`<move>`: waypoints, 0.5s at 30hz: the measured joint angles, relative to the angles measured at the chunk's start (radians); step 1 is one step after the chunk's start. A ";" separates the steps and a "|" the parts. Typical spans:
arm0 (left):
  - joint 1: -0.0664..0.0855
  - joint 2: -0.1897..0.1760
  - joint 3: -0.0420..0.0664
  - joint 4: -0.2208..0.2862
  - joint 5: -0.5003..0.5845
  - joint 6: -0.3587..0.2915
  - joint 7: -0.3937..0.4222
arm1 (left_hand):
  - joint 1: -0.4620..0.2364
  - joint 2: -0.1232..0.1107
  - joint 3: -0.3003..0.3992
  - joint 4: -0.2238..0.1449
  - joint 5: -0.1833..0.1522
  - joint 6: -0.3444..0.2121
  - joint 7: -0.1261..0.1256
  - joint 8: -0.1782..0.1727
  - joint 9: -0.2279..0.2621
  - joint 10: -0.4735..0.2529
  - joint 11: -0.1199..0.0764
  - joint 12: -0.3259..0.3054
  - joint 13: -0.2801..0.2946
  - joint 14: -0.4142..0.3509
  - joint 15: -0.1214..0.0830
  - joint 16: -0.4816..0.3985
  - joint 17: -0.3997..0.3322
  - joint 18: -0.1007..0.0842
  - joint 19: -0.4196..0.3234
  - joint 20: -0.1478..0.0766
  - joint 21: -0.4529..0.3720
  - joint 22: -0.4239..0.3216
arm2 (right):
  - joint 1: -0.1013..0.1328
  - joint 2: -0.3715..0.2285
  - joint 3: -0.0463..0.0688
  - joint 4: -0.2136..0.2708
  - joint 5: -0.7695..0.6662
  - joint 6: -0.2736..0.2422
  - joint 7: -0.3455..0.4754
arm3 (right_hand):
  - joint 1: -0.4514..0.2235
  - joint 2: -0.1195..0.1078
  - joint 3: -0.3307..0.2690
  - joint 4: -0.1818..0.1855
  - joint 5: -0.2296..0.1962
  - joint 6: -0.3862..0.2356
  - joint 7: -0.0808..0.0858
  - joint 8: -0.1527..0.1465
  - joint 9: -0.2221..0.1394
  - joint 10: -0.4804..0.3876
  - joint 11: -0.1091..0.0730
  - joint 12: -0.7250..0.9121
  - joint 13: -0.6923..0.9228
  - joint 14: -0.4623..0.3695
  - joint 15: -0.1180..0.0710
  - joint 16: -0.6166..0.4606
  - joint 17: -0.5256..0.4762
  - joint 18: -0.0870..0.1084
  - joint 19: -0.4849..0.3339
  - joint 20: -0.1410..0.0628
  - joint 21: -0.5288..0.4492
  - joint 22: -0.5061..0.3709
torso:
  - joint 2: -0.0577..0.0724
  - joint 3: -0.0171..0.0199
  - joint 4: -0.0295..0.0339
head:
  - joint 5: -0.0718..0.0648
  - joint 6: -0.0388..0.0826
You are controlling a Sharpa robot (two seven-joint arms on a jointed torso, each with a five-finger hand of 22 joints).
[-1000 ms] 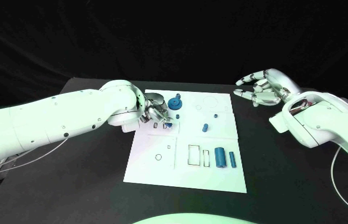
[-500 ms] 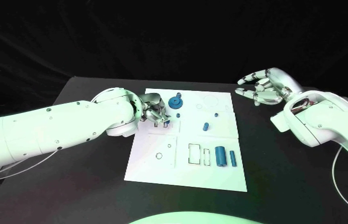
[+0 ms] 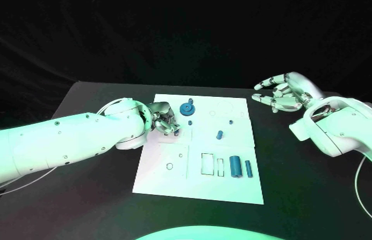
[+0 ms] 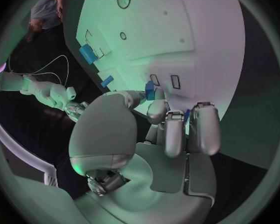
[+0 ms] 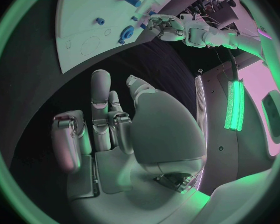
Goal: Assemble the parts on the task board
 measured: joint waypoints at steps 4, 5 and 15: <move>-0.004 0.004 -0.001 -0.003 -0.009 -0.001 -0.004 | -0.004 -0.004 0.000 0.000 0.000 0.002 0.001 0.004 0.000 0.004 -0.003 0.000 0.003 0.000 0.000 0.000 0.000 0.000 0.000 0.000 0.000 0.000 | 0.000 0.000 0.000 0.000 0.000 0.000 0.001 | 0.000 0.000 0.000 0.000 0.000 0.000 0.000 0.000 0.000 0.000 0.000 0.000 0.000 0.000 0.000 0.000 0.000 0.000 0.000 0.000 0.000 0.000 | 0.000 0.0000 -0.0004 | -0.001 0.000; -0.004 0.005 -0.001 -0.004 -0.012 -0.001 -0.005 | -0.004 -0.004 0.000 0.000 0.000 0.002 0.001 0.004 0.000 0.004 -0.003 0.000 0.003 0.000 0.000 0.000 0.000 0.000 0.000 0.000 0.000 0.000 | 0.000 0.001 0.000 0.000 0.000 0.000 0.001 | 0.000 0.000 0.000 0.000 0.000 0.000 0.000 0.000 0.000 0.000 0.000 0.000 0.000 0.000 0.000 0.000 0.000 0.000 0.000 0.000 0.000 0.000 | 0.000 0.0000 -0.0005 | -0.001 -0.001; -0.006 0.008 -0.001 -0.005 -0.023 0.006 -0.011 | -0.010 -0.009 0.001 -0.001 0.000 0.006 -0.002 0.005 -0.001 0.004 -0.003 0.004 0.005 0.000 0.000 0.000 0.001 0.000 0.002 -0.002 0.000 0.003 | -0.001 0.000 0.000 -0.001 0.000 -0.001 0.003 | 0.000 0.000 0.000 0.000 0.000 0.000 0.000 0.000 0.000 0.000 0.000 0.000 0.000 0.000 0.000 0.000 0.000 0.000 0.000 0.000 0.000 0.000 | 0.001 -0.0001 0.0005 | -0.003 -0.006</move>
